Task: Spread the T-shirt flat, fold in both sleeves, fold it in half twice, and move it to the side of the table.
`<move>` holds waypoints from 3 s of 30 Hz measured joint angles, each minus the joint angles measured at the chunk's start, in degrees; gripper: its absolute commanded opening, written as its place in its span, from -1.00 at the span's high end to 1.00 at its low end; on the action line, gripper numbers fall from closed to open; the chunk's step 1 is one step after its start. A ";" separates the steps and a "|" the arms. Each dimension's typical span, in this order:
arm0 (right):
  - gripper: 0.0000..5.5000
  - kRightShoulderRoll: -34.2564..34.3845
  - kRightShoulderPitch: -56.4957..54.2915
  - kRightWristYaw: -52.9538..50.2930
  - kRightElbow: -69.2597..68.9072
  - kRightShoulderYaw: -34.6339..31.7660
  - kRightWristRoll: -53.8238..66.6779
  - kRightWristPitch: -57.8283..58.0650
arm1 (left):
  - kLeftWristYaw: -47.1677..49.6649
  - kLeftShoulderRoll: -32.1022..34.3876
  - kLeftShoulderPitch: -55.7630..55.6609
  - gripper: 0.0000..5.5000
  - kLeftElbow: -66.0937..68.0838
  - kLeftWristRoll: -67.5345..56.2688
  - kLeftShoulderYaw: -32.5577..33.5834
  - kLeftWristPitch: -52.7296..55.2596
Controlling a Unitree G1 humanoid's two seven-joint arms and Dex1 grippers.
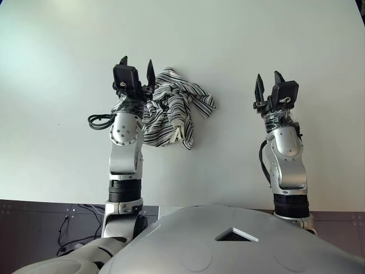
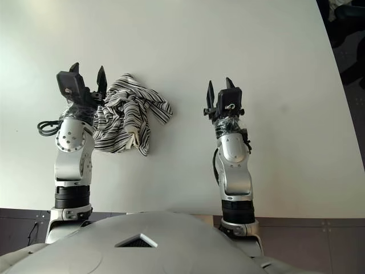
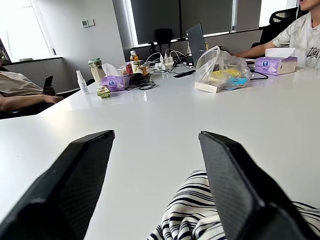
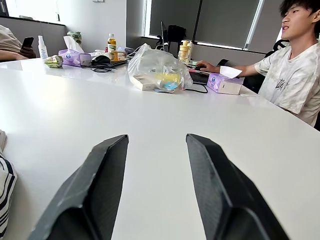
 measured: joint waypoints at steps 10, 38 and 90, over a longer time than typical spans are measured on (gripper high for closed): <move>0.23 0.09 -2.87 -0.18 3.34 -0.12 -0.02 -0.12 | -0.02 0.45 -2.81 -0.14 3.34 0.71 0.31 -1.61; 0.23 -0.23 2.57 1.05 -2.51 1.43 -0.06 2.86 | -4.61 6.40 0.37 -0.14 4.15 0.70 1.79 1.64; 0.23 -45.31 22.90 40.97 -10.57 -0.08 0.49 -12.87 | -42.77 39.99 14.91 -0.14 -1.95 1.68 -11.23 -14.31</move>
